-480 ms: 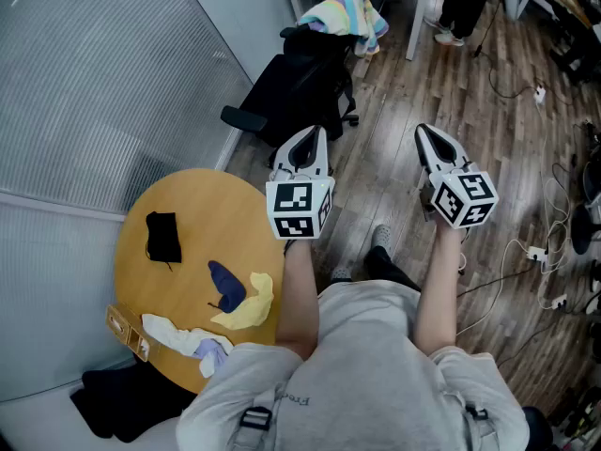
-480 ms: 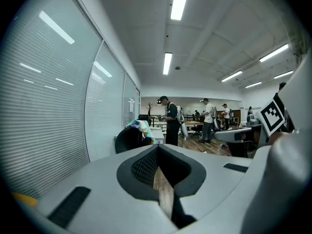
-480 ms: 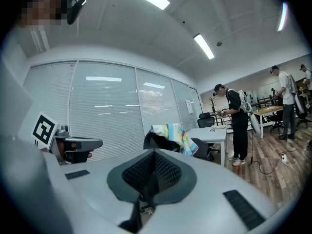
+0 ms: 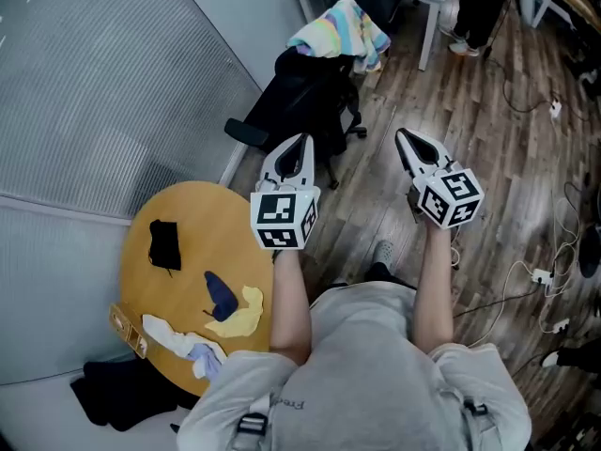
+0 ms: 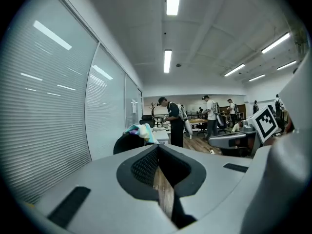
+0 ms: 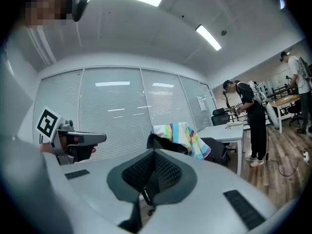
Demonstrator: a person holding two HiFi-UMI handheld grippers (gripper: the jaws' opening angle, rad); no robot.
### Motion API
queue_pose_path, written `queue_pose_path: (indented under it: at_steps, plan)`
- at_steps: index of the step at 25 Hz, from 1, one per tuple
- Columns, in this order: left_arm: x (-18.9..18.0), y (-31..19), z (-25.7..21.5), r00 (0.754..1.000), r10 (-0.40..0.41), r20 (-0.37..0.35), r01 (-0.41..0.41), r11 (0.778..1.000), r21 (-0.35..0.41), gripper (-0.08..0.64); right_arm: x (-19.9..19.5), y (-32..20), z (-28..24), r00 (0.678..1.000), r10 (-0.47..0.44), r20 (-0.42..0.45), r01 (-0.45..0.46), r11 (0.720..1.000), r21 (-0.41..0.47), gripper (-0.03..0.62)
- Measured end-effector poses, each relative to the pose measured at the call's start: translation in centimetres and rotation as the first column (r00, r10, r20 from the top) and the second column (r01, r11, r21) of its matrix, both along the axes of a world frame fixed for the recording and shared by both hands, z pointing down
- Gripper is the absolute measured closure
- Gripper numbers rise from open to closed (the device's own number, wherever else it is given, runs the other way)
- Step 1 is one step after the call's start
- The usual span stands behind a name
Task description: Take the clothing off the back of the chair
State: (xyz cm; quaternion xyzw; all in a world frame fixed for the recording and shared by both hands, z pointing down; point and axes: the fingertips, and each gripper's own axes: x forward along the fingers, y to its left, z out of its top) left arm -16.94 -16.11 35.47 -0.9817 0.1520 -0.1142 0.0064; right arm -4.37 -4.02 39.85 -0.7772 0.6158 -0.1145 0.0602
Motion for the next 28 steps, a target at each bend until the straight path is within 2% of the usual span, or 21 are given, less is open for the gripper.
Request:
queue_pose_path:
  at_steps: [4, 10, 16, 23, 28]
  plan:
    - [2.0, -0.1, 0.0, 0.999, -0.038, 0.007, 0.038, 0.999, 0.014, 0.532, 2.4, -0.4, 0.0, 0.998, -0.055, 0.011, 0.054, 0.998, 0.034, 0.568]
    - [2.8, 0.6, 1.3, 0.997, -0.079, -0.001, 0.079, 0.996, -0.043, 0.532, 4.8, -0.2, 2.0, 0.992, -0.099, 0.074, 0.093, 0.993, 0.077, 0.568]
    - [4.3, -1.1, 1.6, 0.993, -0.118, 0.029, 0.119, 0.993, -0.026, 0.532, 6.9, -1.0, 3.5, 0.987, -0.125, 0.101, 0.119, 0.991, 0.065, 0.568]
    - [9.5, -3.9, 1.1, 0.995, -0.094, 0.019, 0.094, 0.996, -0.005, 0.532, 11.7, -3.0, 3.5, 0.991, -0.111, 0.081, 0.107, 0.993, 0.048, 0.568]
    - [14.6, -8.5, -0.5, 0.994, -0.105, 0.006, 0.104, 0.994, 0.023, 0.531, 16.6, -7.0, 2.5, 0.992, -0.117, 0.041, 0.116, 0.993, 0.013, 0.568]
